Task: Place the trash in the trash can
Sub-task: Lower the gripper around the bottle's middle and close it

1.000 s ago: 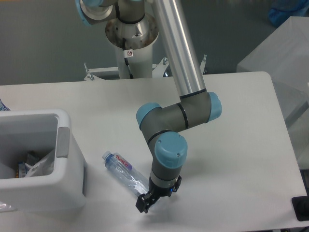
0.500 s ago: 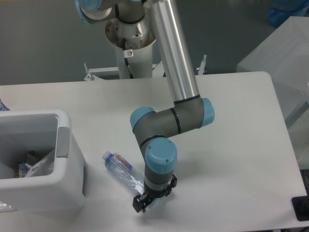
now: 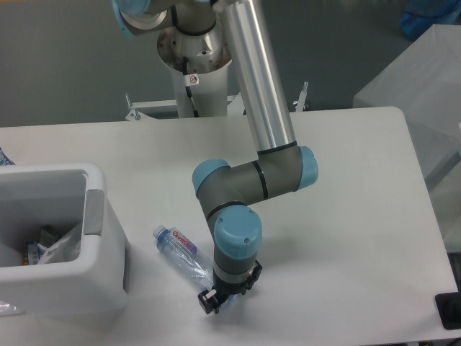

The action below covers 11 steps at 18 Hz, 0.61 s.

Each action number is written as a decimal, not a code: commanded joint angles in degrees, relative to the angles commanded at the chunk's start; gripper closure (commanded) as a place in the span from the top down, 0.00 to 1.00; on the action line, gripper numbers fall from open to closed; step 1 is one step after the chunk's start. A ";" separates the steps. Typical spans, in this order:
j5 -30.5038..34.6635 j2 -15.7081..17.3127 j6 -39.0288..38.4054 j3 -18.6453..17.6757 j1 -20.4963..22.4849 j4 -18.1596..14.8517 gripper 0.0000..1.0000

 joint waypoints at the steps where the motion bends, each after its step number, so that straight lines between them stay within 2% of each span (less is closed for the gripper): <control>1: -0.09 0.09 0.00 -0.09 0.00 -0.09 0.72; 7: 0.00 0.26 0.09 -0.09 0.00 -0.18 0.64; 11: 0.00 0.35 0.26 -0.70 0.00 -0.18 0.63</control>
